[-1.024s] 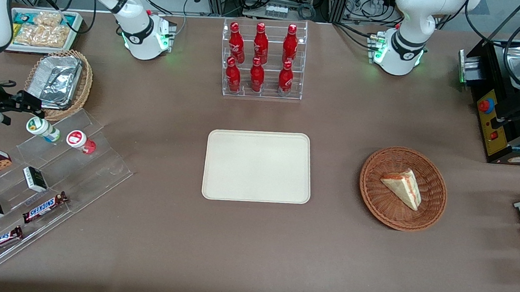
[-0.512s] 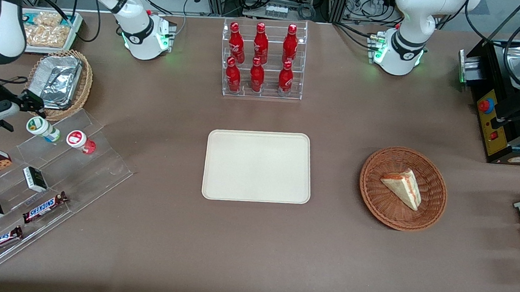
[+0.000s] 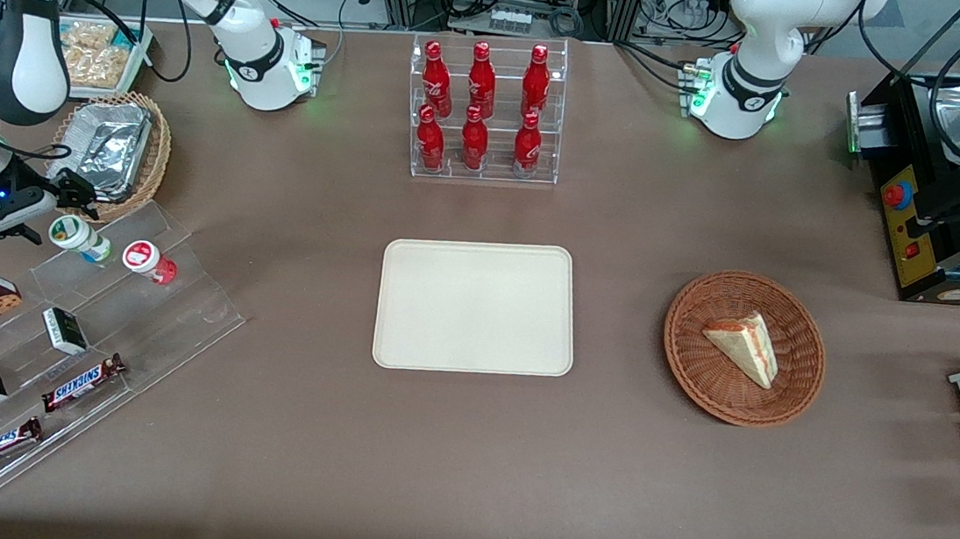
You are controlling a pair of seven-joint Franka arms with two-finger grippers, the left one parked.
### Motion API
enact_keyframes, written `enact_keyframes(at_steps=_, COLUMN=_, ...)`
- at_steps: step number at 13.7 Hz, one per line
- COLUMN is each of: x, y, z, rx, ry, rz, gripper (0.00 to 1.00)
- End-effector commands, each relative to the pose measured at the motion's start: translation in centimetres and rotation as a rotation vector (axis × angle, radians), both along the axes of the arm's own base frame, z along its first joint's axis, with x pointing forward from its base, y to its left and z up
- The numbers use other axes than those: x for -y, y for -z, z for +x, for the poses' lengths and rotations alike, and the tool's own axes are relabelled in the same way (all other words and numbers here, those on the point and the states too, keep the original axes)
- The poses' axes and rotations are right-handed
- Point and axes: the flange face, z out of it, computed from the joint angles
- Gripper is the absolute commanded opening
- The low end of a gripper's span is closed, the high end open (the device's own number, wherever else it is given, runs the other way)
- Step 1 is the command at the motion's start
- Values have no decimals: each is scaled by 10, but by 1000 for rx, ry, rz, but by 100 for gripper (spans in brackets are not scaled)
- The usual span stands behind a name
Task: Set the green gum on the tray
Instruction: 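Move the right gripper down to the white-and-green gum tub on the shelf, then close the right gripper on the gum tub and lift it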
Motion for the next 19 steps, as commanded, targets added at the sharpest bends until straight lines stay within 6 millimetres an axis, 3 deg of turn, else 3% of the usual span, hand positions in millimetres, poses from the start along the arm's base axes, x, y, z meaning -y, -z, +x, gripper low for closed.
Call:
enact_keyframes(at_steps=1, x=2, y=4, z=-5, rx=29, ry=-15, rz=-8, gripper=99)
enact_keyframes(at_steps=4, x=2, y=10, z=-3, rx=20, ry=-15, rz=-11, gripper=97)
enact_keyframes(at_steps=5, x=3, y=10, z=-3, rx=20, ry=-13, rz=-11, gripper=92)
enact_keyframes(at_steps=6, x=3, y=11, z=-3, rx=20, ry=-13, rz=-11, gripper=73)
enact_keyframes(at_steps=8, x=3, y=10, z=0, rx=17, ry=-15, rz=-13, gripper=7)
enact_keyframes(at_steps=9, x=3, y=8, z=2, rx=20, ry=-15, rz=-14, gripper=0)
enact_keyframes(at_steps=12, x=4, y=-13, z=12, rx=16, ry=-19, rz=-11, gripper=0)
enact_keyframes(at_steps=15, x=5, y=-57, z=24, rx=-23, ry=-20, rz=7, gripper=0)
enact_keyframes(at_steps=17, x=-9, y=-88, z=35, rx=-40, ry=-43, rz=16, gripper=0)
enact_keyframes(at_steps=19, x=-38, y=-121, z=46, rx=-61, ry=-7, rz=28, gripper=0)
